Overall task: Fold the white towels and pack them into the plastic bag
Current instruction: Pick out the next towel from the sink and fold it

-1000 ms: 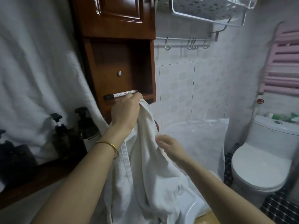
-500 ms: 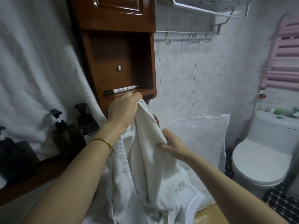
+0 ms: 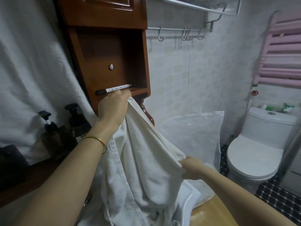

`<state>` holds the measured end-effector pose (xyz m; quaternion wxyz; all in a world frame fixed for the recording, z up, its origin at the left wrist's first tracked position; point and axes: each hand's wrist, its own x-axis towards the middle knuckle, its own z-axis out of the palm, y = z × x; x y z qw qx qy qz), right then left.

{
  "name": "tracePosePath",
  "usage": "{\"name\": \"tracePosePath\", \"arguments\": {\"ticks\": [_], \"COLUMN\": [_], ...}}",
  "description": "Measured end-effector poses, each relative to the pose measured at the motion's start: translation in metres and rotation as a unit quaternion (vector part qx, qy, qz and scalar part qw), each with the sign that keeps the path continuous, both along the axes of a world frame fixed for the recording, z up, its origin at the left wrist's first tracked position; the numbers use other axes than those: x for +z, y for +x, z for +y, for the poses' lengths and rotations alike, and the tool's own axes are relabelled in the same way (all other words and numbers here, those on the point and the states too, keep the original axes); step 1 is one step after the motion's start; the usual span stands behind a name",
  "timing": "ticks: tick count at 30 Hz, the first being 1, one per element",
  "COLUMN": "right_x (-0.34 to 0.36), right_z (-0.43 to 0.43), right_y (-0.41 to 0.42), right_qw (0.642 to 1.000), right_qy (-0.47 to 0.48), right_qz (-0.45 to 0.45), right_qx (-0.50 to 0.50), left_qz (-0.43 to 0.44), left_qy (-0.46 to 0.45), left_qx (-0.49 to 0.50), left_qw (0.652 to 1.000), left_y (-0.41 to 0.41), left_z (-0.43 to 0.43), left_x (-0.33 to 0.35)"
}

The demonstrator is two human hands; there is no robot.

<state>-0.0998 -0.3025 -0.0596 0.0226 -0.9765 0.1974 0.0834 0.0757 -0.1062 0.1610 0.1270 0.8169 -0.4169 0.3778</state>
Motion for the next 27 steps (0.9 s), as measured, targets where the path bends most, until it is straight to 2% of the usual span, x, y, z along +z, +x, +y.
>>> {"name": "tracePosePath", "arguments": {"ticks": [3, 5, 7, 10, 14, 15, 20, 23, 27], "right_x": [0.001, 0.006, 0.010, 0.015, 0.011, 0.007, 0.001, -0.001, 0.004], "right_z": [0.001, 0.004, 0.005, 0.005, 0.009, 0.009, 0.002, -0.010, -0.023], "right_y": [0.005, 0.009, 0.012, 0.011, -0.003, -0.007, -0.020, -0.023, -0.038], "right_qw": [0.992, 0.983, 0.976, 0.985, 0.995, 0.994, 0.992, 0.996, 0.983], "right_qy": [-0.120, -0.178, -0.213, -0.159, 0.035, 0.044, -0.038, -0.017, 0.037], "right_qz": [0.035, 0.041, 0.043, 0.047, 0.076, 0.088, 0.114, 0.052, -0.155], "right_qx": [-0.015, -0.028, 0.004, 0.047, 0.054, 0.037, -0.041, -0.064, -0.096], "left_qz": [0.010, 0.013, 0.012, 0.008, 0.025, 0.027, 0.028, 0.033, 0.043], "left_qy": [0.012, 0.017, 0.016, 0.013, 0.021, 0.023, 0.053, 0.067, 0.070], "left_qx": [-0.003, 0.006, 0.013, 0.013, 0.016, 0.019, 0.028, 0.043, 0.081], "left_qw": [1.000, 1.000, 1.000, 1.000, 0.999, 0.999, 0.998, 0.996, 0.993], "left_y": [-0.001, 0.000, 0.002, 0.004, 0.002, 0.002, 0.001, 0.003, 0.011], "left_z": [-0.005, -0.007, -0.007, -0.006, -0.007, -0.007, -0.010, -0.012, -0.008], "left_x": [-0.005, -0.008, -0.009, -0.009, -0.012, -0.014, -0.019, -0.021, -0.022]}}
